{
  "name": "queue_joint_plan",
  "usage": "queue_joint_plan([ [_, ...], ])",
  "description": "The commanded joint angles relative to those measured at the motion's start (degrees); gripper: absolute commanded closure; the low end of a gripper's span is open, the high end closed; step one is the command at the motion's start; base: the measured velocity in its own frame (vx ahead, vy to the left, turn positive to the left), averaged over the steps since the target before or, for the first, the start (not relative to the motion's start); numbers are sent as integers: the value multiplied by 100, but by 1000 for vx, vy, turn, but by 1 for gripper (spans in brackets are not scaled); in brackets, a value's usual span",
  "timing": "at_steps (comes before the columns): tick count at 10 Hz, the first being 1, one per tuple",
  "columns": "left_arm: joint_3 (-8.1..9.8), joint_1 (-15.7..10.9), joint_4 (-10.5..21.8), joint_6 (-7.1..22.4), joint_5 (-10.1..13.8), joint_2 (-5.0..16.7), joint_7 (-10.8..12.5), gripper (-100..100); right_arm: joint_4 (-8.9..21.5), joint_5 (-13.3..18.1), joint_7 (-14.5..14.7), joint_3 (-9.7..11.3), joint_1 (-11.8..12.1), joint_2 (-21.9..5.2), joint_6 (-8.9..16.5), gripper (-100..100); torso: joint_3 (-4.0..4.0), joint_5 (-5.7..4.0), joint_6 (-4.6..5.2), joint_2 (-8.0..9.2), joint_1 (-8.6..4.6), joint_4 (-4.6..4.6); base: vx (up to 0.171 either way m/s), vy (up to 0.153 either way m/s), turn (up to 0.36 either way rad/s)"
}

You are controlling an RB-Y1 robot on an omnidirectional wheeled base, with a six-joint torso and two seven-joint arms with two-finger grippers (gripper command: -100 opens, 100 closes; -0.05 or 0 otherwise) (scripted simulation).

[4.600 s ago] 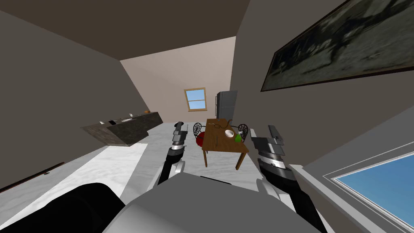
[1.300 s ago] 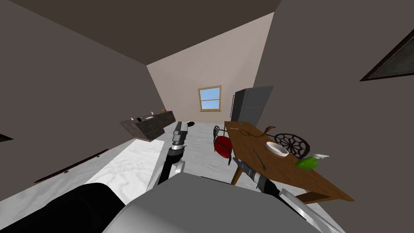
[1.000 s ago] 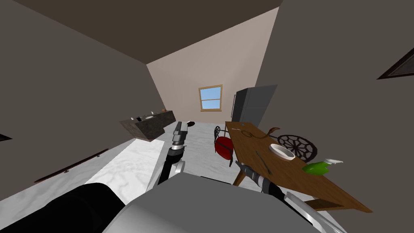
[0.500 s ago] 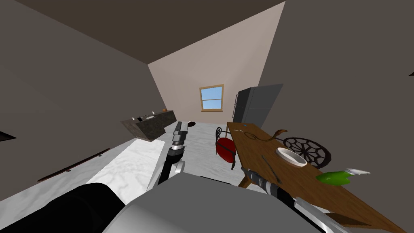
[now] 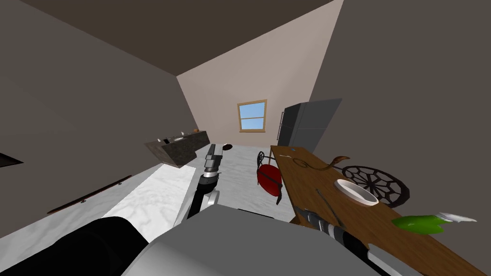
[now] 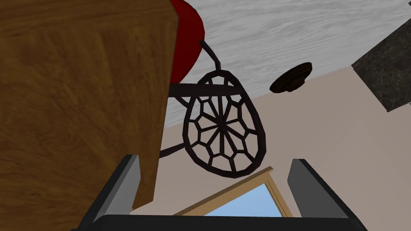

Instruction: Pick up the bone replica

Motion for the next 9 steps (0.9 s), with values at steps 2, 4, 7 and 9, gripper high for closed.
queue_joint_plan([
  [2,0,0,0,0,0,0,0,0,447,35,-29,177,-155,-137,-61,-100,5,-2,0,10,-4,2,55,12,20],
  [4,0,0,0,0,0,0,0,0,771,46,-56,301,-215,-289,-66,-100,-2,-1,1,-3,-1,-1,97,23,30],
  [7,0,0,0,0,0,0,0,0,1251,49,-90,416,-272,-429,-75,-100,-5,-1,0,-10,-2,-2,94,15,24],
  [9,0,0,0,0,0,0,0,0,1538,42,-129,523,-322,-556,-86,-100,-6,-1,0,-11,-5,-2,94,5,22],
])
